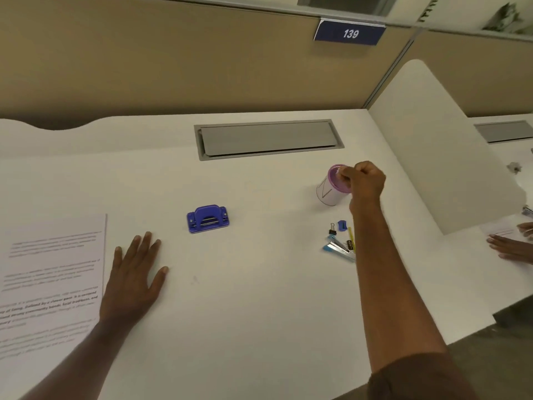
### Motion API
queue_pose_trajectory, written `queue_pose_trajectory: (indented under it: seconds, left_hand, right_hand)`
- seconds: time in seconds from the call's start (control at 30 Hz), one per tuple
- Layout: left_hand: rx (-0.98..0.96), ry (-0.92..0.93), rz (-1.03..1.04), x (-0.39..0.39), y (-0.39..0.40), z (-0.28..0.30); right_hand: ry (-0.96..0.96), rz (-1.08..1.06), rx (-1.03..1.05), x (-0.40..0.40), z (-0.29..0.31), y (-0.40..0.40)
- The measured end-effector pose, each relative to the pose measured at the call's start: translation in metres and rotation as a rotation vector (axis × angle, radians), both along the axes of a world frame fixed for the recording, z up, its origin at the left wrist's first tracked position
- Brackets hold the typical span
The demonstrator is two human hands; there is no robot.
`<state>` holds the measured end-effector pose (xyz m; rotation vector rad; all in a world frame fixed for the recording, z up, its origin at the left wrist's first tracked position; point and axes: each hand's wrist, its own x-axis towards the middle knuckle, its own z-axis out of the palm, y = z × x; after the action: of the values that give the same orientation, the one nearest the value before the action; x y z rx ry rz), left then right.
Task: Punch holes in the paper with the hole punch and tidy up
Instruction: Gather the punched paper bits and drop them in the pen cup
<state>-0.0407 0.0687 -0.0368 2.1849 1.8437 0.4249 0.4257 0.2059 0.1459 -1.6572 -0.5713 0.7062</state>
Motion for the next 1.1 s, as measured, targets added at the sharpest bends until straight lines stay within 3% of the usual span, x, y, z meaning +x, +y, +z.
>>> queue_pose_trajectory:
  seconds: [0.13,0.3,0.67,0.93,1.1]
  left_hand:
    - [0.006,-0.001,-0.001,0.001,0.001,0.001]
    - [-0.001,-0.01,0.002,0.0,0.0,0.002]
    - [0.004,-0.024,0.008,0.0,0.0,0.002]
    - [0.015,-0.022,0.01,0.0,-0.001,0.002]
    - [0.037,-0.025,0.007,-0.001,-0.001,-0.001]
  right_hand:
    - [-0.496,0.033,-0.249,0.026,-0.002,0.014]
    - [-0.692,0.069,-0.368,0.035,-0.008,0.025]
    - [-0.713,0.112,-0.398,0.034,-0.013,0.031]
    - [-0.609,0.126,-0.414,0.037,-0.012,0.036]
    - [-0.431,0.062,-0.327,0.038,-0.006,0.03]
